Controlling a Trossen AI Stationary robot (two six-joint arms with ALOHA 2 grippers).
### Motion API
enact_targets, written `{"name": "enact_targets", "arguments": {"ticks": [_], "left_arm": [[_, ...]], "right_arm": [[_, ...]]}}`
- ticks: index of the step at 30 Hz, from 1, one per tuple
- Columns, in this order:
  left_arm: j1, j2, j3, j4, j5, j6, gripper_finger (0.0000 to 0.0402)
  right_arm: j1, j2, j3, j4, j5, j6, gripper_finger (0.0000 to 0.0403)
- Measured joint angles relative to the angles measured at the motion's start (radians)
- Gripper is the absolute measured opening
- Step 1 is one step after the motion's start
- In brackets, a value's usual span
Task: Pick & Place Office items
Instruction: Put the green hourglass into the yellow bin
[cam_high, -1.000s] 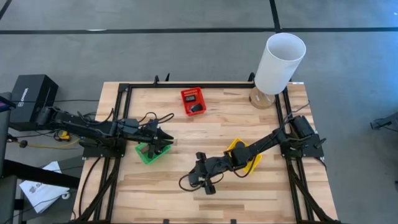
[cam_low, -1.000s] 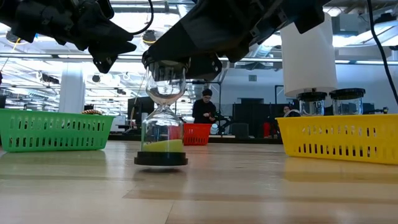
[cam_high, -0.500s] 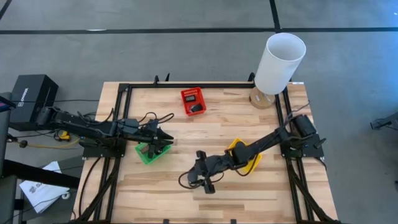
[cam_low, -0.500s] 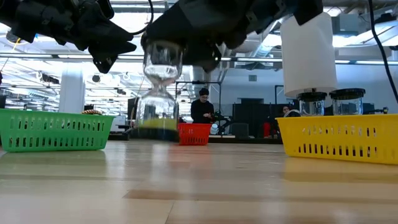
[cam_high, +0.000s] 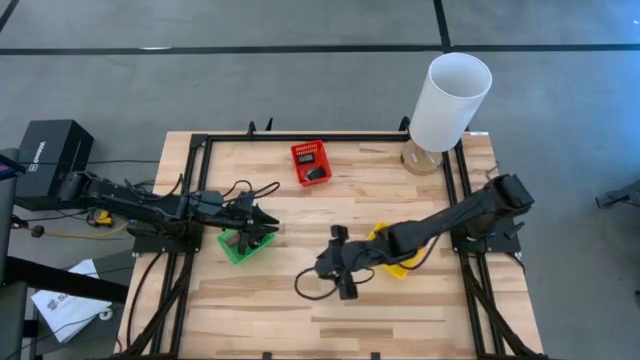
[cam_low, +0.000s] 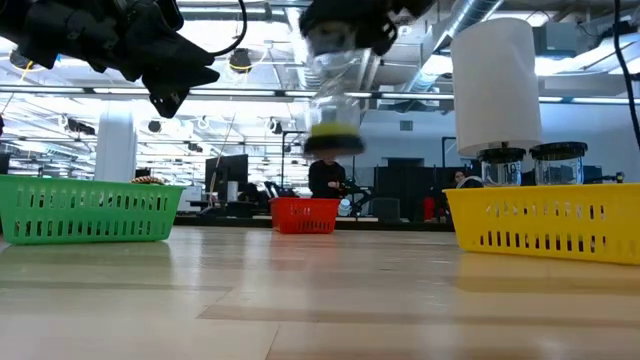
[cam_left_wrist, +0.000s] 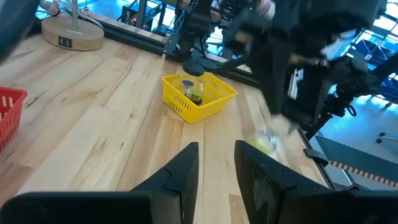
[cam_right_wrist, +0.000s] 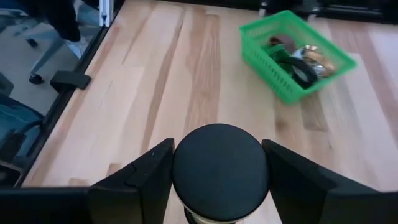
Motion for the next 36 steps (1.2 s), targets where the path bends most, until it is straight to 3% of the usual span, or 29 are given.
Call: {"name": "enact_targets", "arguments": {"ticks": [8,12,19,29,36], "left_arm": [[0.0,0.0,0.0,0.0,0.0,0.0,0.0099],[0.0,0.0,0.0,0.0,0.0,0.0,0.0099],[0.0,0.0,0.0,0.0,0.0,0.0,0.0099],[0.0,0.0,0.0,0.001,0.0,0.0,0.0099],[0.0,0.0,0.0,0.007,0.0,0.0,0.0099]], "right_arm": [[0.039,-0.147,0.002,-0.264,0.046,0.146,0.0203],[0.075,-0.185,0.002,-0.41,0.047,0.262,0.022],[0.169,-0.195,0.002,-0.634,0.074,0.435,0.0204],[0.28,-0.195,0.001,-0.799,0.148,0.602,0.0221],[0.311,-0.195,0.001,-0.894,0.231,0.665,0.0203]]}}
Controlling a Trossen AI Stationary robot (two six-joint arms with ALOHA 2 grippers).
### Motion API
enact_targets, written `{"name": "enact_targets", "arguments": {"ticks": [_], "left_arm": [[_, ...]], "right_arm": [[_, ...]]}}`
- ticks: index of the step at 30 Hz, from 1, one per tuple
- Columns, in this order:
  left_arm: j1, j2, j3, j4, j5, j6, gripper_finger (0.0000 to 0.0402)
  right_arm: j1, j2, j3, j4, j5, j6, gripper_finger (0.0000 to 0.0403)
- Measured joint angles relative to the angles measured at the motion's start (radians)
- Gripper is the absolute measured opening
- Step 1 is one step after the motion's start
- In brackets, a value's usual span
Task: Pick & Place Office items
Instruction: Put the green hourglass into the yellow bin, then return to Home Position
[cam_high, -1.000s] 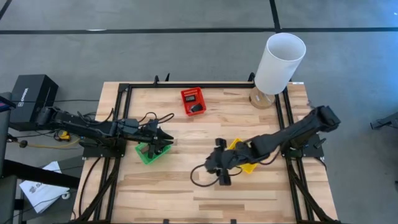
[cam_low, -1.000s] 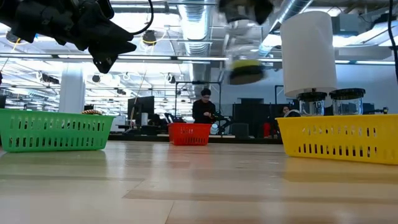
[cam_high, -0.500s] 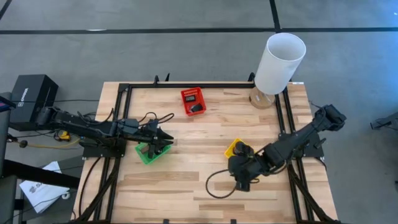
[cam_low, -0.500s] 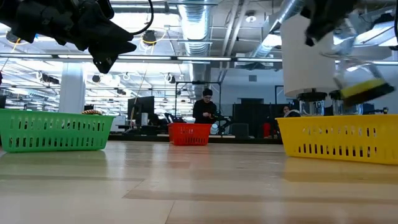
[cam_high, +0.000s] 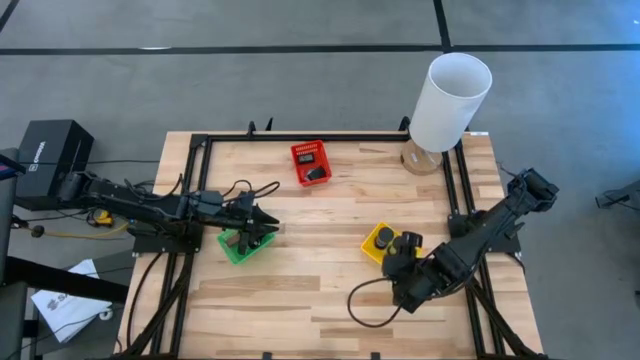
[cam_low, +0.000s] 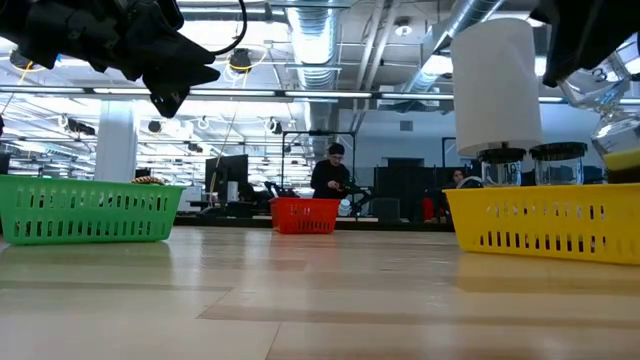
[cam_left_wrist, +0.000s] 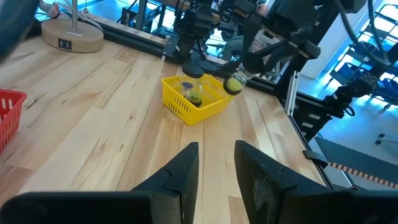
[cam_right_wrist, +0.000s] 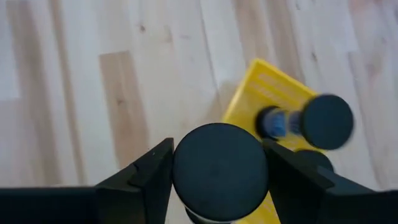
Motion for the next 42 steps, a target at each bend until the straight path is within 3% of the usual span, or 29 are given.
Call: {"name": "enact_targets", "arguments": {"ticks": [7,15,22,29,36,42], "left_arm": [[0.0,0.0,0.0,0.001,0.0,0.0,0.0099],[0.0,0.0,0.0,0.001,0.0,0.0,0.0099],[0.0,0.0,0.0,0.001,0.0,0.0,0.0099],[0.0,0.0,0.0,0.0,0.0,0.0,0.0099],[0.0,0.0,0.0,0.0,0.0,0.0,0.0099],[0.0,0.0,0.0,0.0,0.0,0.0,0.0099]], "right_arm": [[-0.001,0.0,-0.001,-0.033,0.109,0.016,0.0225],[-0.016,0.009,-0.036,-0.01,0.108,0.041,0.0203],[-0.015,0.008,-0.096,0.027,0.104,0.095,0.023],[-0.015,0.008,-0.113,0.031,0.101,0.101,0.0204],[-0.017,0.008,-0.113,0.025,0.046,0.097,0.026],[-0.017,0.008,-0.113,0.024,-0.002,0.094,0.0273]]}}
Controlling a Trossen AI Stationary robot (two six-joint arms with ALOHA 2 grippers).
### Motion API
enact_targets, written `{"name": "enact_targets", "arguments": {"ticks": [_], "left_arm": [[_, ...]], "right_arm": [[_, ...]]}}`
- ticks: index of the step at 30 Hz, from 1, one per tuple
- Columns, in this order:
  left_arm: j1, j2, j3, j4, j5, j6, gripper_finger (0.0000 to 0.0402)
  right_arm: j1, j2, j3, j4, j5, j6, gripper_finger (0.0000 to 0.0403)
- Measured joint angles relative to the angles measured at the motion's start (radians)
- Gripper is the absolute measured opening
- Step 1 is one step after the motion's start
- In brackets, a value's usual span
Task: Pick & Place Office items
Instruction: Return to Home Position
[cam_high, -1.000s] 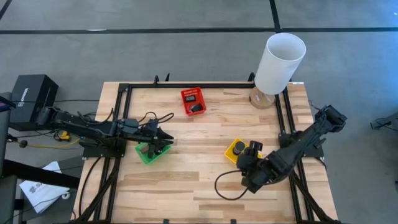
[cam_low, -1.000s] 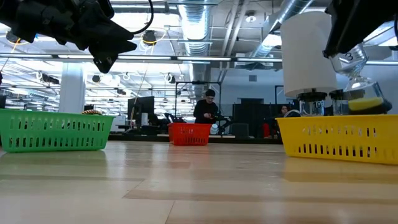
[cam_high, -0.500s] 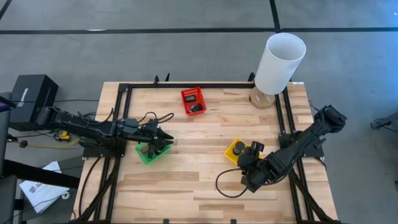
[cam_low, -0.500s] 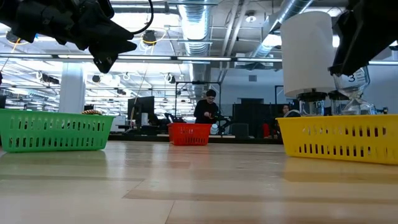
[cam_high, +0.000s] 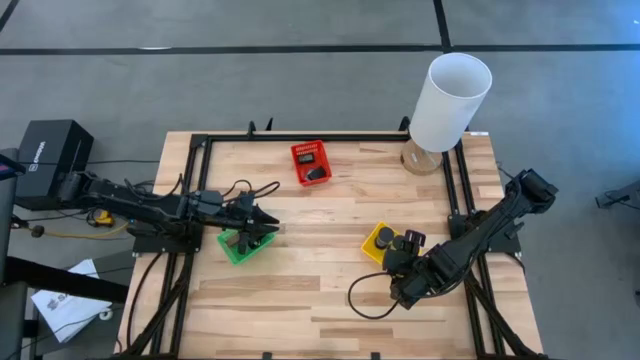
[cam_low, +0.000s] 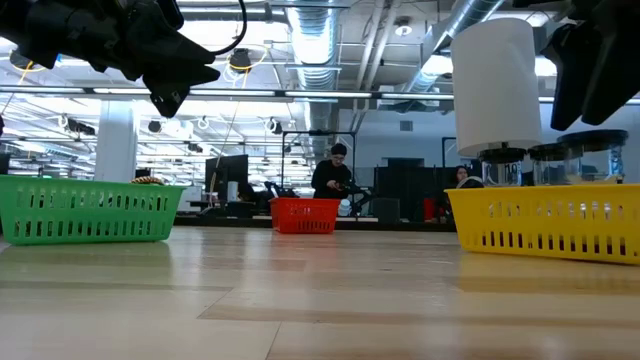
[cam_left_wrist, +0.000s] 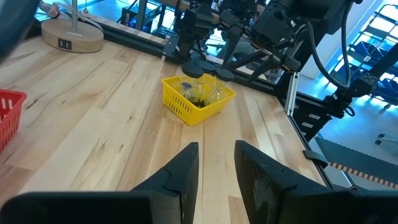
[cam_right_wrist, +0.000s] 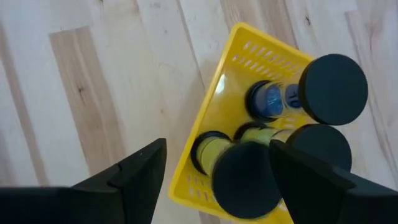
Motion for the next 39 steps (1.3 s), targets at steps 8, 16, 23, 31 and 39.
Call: {"name": "enact_targets", "arguments": {"ticks": [8,16,23,31,39], "left_arm": [[0.0,0.0,0.0,0.0,0.0,0.0,0.0099],[0.0,0.0,0.0,0.004,0.0,0.0,0.0099],[0.0,0.0,0.0,0.007,0.0,0.0,0.0099],[0.0,0.0,0.0,0.007,0.0,0.04,0.0099],[0.0,0.0,0.0,0.007,0.0,0.186,0.0099]], "right_arm": [[-0.011,0.0,0.065,-0.005,-0.005,-0.008,0.0275],[-0.012,0.0,0.263,0.03,-0.002,-0.363,0.0237],[-0.034,-0.006,0.317,0.043,0.05,-0.738,0.0091],[-0.158,-0.123,0.31,-0.049,0.05,-0.841,0.0021],[-0.311,-0.419,0.053,0.177,-0.07,-0.969,0.0006]]}}
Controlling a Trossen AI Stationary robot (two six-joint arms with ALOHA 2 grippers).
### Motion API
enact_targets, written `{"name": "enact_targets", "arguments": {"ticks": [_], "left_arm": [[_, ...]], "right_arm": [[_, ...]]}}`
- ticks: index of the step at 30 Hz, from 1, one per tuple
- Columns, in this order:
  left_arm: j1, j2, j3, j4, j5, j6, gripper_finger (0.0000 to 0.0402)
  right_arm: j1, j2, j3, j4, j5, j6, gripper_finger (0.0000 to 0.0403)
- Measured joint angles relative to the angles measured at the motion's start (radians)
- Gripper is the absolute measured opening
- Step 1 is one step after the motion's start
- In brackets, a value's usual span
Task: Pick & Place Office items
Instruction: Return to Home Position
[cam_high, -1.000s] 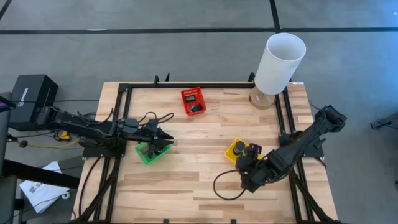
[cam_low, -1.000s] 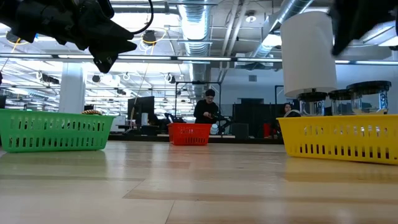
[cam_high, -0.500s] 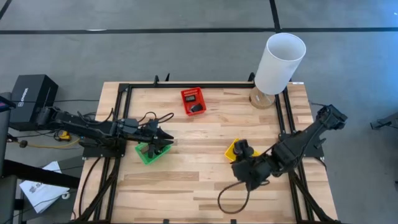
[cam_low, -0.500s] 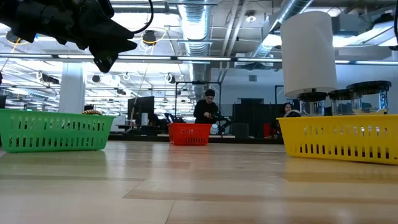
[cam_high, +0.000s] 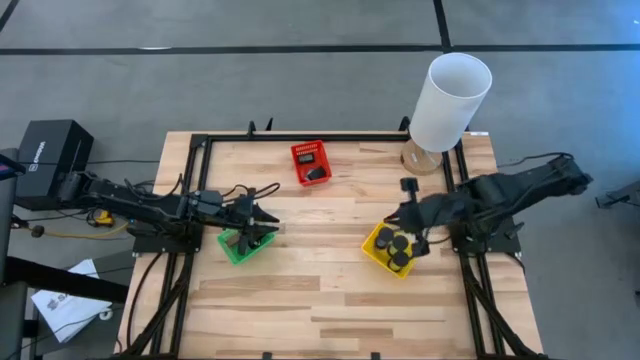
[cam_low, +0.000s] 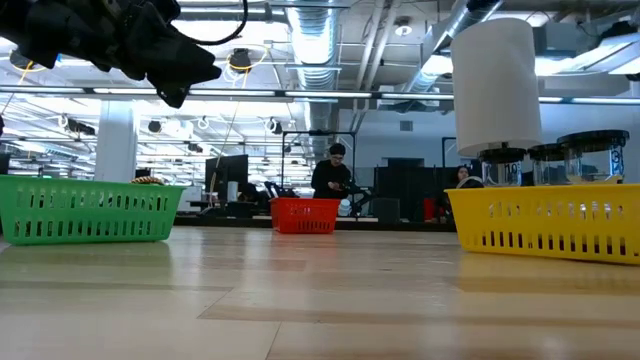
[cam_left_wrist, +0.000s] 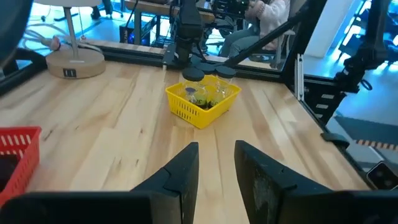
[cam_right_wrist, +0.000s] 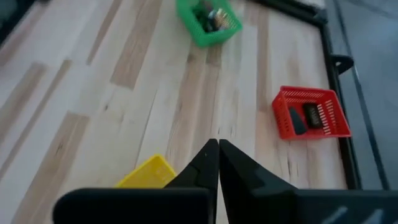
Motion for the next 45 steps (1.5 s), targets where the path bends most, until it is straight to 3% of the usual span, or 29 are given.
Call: {"name": "enact_targets", "arguments": {"ticks": [7,12,18,23,34,45], "left_arm": [[0.0,-0.006,0.0,0.0,0.0,0.09,0.0099],[0.0,-0.102,-0.001,-0.004,0.0,0.099,0.0099],[0.0,-0.304,0.0,-0.024,0.0,0.152,0.0099],[0.0,-0.433,0.0,-0.11,-0.027,0.238,0.0099],[0.007,-0.537,-0.034,-0.116,-0.072,0.332,0.0099],[0.016,-0.678,-0.173,-0.115,-0.074,0.255,0.0099]], "right_arm": [[-0.089,-0.288,-0.334,0.265,-0.014,-0.018,0.0006],[-0.125,-0.471,-0.513,0.437,-0.014,-0.016,0.0002],[-0.145,-0.6,-0.613,0.506,-0.016,-0.019,0.0001],[-0.148,-0.777,-0.66,0.514,-0.11,-0.019,0.0001],[-0.146,-1.105,-0.834,0.63,-0.147,-0.069,0.0001],[-0.146,-1.118,-1.056,0.776,-0.165,-0.084,0.0001]]}}
